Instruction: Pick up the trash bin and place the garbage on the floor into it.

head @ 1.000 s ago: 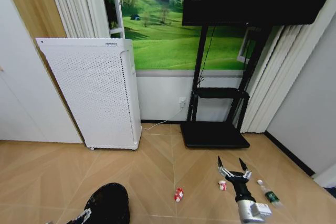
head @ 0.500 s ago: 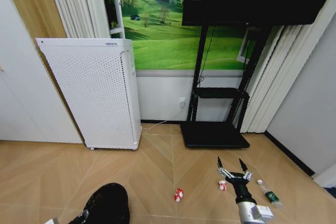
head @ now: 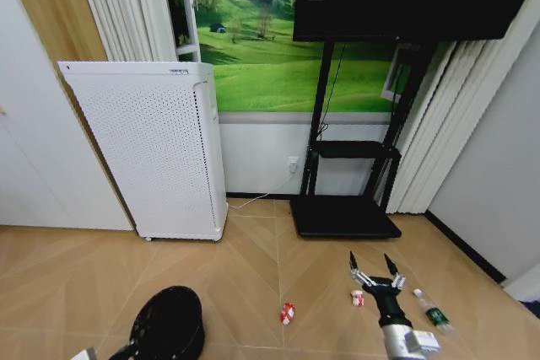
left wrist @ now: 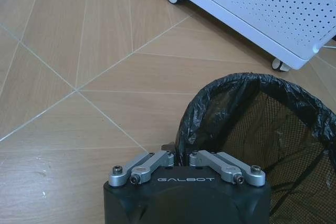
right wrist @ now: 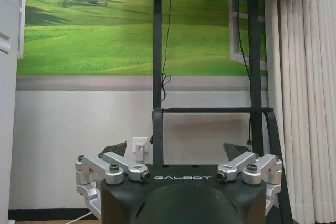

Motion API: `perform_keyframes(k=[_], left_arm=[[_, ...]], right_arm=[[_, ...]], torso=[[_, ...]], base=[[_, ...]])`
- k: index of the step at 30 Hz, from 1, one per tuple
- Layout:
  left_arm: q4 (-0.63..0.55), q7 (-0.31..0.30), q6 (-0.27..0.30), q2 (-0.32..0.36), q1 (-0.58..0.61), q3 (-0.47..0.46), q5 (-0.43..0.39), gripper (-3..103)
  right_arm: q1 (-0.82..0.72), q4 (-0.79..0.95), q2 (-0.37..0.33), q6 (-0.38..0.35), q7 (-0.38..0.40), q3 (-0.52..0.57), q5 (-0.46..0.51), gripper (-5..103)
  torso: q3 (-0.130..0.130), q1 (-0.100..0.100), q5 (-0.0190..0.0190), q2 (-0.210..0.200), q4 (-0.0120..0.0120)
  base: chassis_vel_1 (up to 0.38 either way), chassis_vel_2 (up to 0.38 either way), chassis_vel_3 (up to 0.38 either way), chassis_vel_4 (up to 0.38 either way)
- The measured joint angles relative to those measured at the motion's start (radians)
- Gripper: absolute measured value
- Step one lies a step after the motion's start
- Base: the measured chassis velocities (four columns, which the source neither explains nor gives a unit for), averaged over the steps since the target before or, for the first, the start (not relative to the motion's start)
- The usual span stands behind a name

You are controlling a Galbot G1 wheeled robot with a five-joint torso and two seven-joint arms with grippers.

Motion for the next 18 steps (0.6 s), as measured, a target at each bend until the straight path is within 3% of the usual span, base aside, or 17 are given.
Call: perform_keyframes(k=[3,5,6,9,10,12,18], left_arm=[[0.000,0.018,-0.026,0.000,0.003,-0.005,0.011,7],[-0.010,0.092,-0.106,0.000,0.008,-0.024,0.053,7],[-0.010,0.092,-0.106,0.000,0.008,-0.024,0.053,7],[-0.048,0.224,-0.255,0.013,0.018,-0.082,0.136,7],[-0.048,0.224,-0.255,0.013,0.018,-0.082,0.136,7],[-0.078,0.277,-0.308,0.023,0.030,-0.123,0.175,7],[-0.130,0.309,-0.365,0.016,0.049,-0.181,0.241,7]], right_arm=[[0.001,-0.002,0.000,0.000,0.002,-0.001,0.000,100],[0.001,-0.002,-0.001,-0.008,0.012,0.000,-0.001,100],[0.001,-0.002,-0.001,-0.008,0.012,0.000,-0.001,100],[0.004,-0.009,-0.004,-0.012,0.030,-0.001,-0.001,100],[0.004,-0.009,-0.004,-0.012,0.030,-0.001,-0.001,100],[0.005,-0.015,-0.003,-0.011,0.032,-0.005,-0.005,100],[0.005,-0.023,-0.001,-0.011,0.004,-0.015,-0.033,100]], torso=[[0.000,0.000,-0.0001,0.000,0.0000],[0.000,0.000,-0.0002,0.000,0.0000],[0.000,0.000,-0.0002,0.000,0.0000],[0.000,0.000,0.0001,0.000,0.0000],[0.000,0.000,0.0001,0.000,0.0000],[0.000,0.000,0.0000,0.000,-0.0001],[0.000,0.000,0.0001,0.000,0.0000]], base=[[0.000,0.000,0.000,0.000],[0.000,0.000,0.000,0.000],[0.000,0.000,0.000,0.000],[0.000,0.000,0.000,0.000],[0.000,0.000,0.000,0.000],[0.000,0.000,0.000,0.000],[0.000,0.000,0.000,0.000]])
